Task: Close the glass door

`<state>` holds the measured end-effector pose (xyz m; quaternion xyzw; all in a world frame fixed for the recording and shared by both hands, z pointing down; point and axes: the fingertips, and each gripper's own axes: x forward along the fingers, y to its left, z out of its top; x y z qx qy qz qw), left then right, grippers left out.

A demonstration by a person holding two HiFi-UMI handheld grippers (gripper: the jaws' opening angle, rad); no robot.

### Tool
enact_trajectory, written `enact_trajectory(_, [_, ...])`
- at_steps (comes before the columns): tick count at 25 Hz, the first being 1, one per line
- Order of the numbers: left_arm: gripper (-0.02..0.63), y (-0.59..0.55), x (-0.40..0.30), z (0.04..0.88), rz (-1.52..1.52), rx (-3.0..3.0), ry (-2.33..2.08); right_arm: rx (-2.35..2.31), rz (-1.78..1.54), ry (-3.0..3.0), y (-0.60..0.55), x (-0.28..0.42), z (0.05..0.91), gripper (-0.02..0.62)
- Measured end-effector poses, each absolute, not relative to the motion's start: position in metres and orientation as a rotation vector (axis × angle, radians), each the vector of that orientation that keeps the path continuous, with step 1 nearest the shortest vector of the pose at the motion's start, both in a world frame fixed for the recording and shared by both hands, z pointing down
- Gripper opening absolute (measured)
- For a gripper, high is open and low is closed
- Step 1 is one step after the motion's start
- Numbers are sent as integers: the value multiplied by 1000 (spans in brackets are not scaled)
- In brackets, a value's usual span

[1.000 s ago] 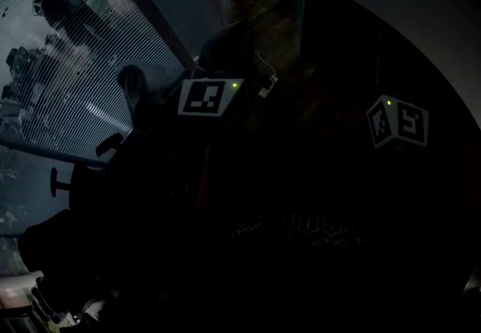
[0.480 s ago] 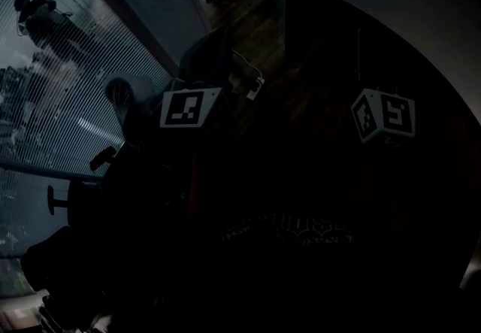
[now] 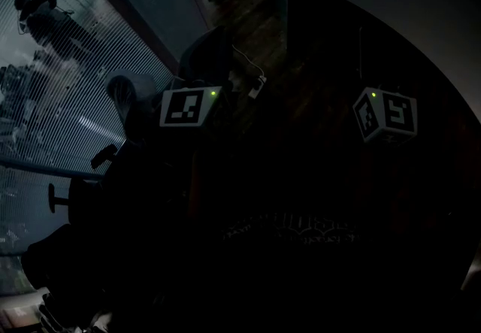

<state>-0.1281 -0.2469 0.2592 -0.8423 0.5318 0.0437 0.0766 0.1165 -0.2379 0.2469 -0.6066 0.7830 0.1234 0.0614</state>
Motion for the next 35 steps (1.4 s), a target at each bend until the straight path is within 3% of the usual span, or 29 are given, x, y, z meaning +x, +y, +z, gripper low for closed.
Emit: enact_trajectory(35, [-5, -242, -124, 244, 128, -2496, 1583, -1847, 345, 2403, -244, 118, 245, 2])
